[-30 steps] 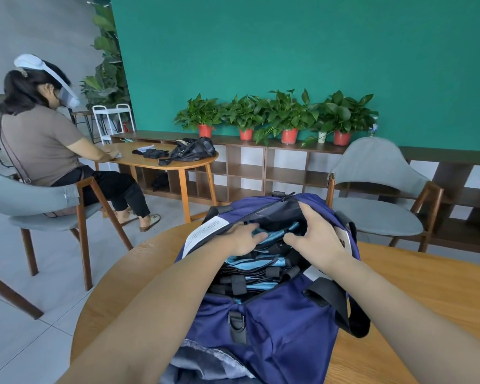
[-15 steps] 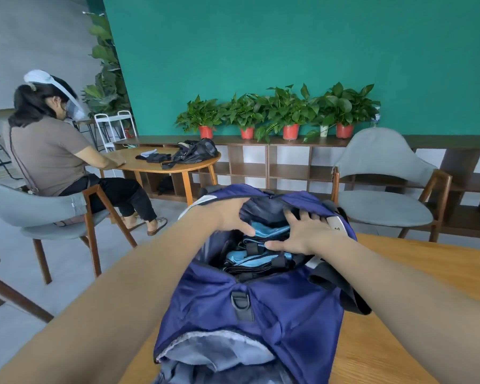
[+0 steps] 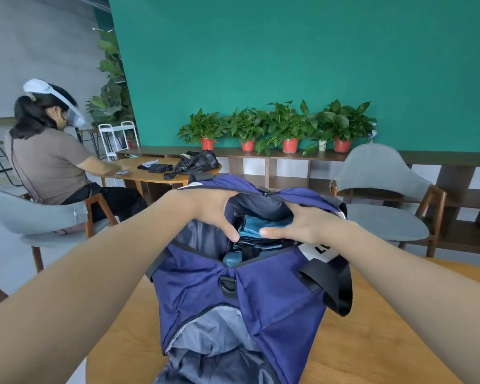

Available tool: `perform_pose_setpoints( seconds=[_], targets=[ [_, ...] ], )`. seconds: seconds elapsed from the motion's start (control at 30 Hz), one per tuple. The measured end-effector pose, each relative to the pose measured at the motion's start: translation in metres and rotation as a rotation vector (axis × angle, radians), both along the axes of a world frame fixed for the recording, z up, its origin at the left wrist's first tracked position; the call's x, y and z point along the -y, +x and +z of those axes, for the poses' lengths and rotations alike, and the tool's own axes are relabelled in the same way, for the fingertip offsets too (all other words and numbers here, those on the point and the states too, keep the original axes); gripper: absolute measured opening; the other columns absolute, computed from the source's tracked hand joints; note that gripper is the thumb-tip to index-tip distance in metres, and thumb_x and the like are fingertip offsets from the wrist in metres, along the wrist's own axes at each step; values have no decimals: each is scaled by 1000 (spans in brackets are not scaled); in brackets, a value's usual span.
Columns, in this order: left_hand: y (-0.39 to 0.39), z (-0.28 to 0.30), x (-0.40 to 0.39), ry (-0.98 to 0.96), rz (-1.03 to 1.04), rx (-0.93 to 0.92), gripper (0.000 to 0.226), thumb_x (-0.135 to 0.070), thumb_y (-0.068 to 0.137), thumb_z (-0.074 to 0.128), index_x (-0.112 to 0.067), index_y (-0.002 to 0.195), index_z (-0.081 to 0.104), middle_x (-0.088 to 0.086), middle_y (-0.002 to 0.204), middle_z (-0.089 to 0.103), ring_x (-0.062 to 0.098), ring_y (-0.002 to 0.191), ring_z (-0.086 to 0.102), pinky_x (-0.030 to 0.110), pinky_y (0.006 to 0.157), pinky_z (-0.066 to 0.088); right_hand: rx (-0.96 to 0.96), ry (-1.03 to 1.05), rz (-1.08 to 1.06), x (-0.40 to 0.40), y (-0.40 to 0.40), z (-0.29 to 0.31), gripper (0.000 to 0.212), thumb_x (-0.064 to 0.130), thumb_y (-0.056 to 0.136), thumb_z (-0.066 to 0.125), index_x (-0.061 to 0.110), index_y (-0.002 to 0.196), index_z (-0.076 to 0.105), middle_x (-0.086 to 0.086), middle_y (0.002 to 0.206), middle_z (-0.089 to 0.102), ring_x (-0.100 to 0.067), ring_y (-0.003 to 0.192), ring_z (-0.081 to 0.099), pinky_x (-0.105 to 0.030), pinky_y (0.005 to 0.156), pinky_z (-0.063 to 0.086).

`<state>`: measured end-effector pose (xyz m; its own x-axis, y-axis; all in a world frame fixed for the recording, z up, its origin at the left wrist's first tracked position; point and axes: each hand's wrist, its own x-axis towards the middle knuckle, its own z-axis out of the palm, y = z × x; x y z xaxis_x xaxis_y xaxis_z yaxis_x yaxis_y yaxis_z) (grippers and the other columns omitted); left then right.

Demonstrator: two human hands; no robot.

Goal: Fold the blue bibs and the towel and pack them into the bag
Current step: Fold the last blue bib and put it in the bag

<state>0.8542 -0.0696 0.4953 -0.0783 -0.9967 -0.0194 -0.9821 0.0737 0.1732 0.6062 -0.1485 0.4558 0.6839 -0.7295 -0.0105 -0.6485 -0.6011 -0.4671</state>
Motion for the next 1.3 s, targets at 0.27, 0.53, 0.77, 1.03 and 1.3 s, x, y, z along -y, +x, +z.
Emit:
perform_pose_setpoints(
  seconds=[0.27,0.53,0.77,1.03,1.3],
  targets=[
    [-26,-82,-15,89,102,-8,108,-72,68,77,-31,156,30,-8,156,44,19,139,46,39,114,39,-105,87,-29,-30,-27,-55,83,73,82,63,28,149,45,6,148,52,-18,133,50,-28,108,39],
    [-77,-64,-55,-102,145,42,87,-56,85,71,-26,157,34,-4,161,36,20,146,37,37,117,35,81,4,-96,-79,-92,-41,79,80,81,54,25,138,56,7,135,62,-12,122,57,-30,100,48],
    [-197,-54,-91,-181,37,-57,53,-38,91,72,-26,141,57,-3,138,62,21,124,58,38,101,48,112,23,-223,-136,-224,-49,80,84,77,53,28,135,57,8,137,60,-13,127,55,-34,106,46],
    [-423,-105,-109,-99,-294,-118,61,-49,93,66,-38,149,44,-6,154,44,17,140,44,44,109,45,105,56,-540,-213,-426,-104,67,71,84,61,28,136,58,11,134,60,-11,123,56,-29,103,47],
    [-631,-179,-138,-25,-614,-192,59,-44,93,68,-35,148,47,-5,149,50,17,135,48,43,107,46,80,119,-826,-294,-590,-169,60,66,89,59,27,135,56,9,130,59,-16,118,56,-27,95,44]
  ],
)
